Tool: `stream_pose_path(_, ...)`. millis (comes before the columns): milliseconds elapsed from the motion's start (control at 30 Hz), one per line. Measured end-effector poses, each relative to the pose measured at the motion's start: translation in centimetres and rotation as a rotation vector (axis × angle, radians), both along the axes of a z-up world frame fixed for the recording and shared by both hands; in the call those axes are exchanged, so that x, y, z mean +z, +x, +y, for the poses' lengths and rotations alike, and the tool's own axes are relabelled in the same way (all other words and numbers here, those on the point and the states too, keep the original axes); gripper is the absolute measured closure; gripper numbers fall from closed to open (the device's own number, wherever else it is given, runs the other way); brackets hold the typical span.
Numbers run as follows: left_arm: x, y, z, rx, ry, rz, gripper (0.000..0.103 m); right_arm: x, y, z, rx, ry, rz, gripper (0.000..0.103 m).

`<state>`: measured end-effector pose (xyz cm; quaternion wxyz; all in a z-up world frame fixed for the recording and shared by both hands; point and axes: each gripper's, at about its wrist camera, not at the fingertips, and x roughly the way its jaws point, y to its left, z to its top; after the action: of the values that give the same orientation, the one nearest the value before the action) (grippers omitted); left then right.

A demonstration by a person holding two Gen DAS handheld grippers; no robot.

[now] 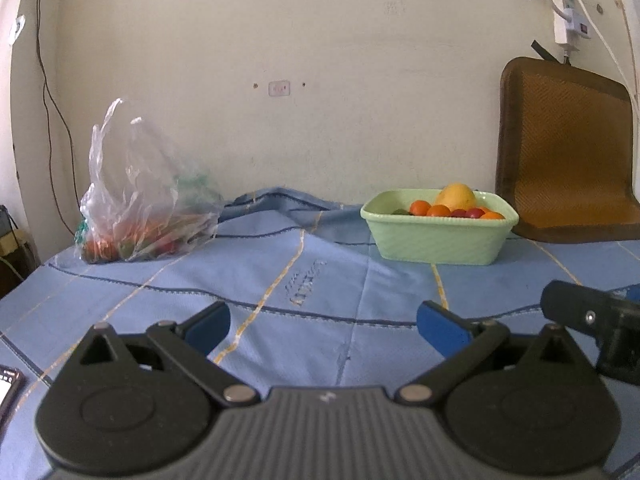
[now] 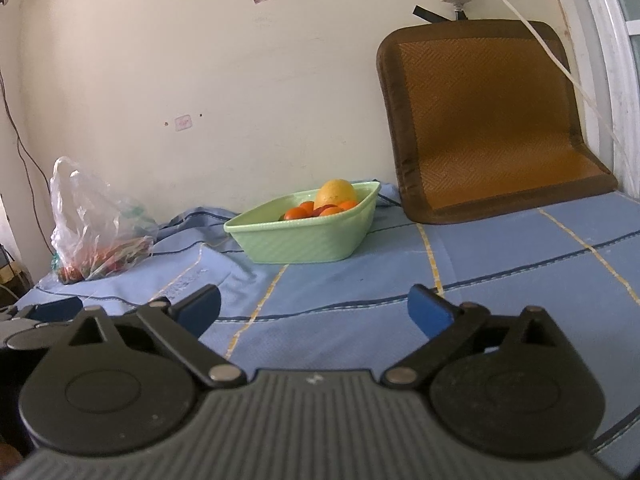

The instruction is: Organize fruits

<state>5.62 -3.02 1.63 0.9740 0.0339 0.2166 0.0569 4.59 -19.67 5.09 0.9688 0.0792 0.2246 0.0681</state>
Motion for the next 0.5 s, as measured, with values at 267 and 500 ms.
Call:
stream_pose_path(267, -0.23, 0.4, 0.42, -0.001, -0.03, 0.042, 0.0, 0.0, 0.1, 0.02, 0.001, 0.014, 0.009, 0.0)
stream_pose_path(500, -0.37, 0.58, 0.39, 0.0, -0.033, 0.062, 0.0, -0.11, 0.25, 0.02, -0.002, 0.022, 0.021, 0.0)
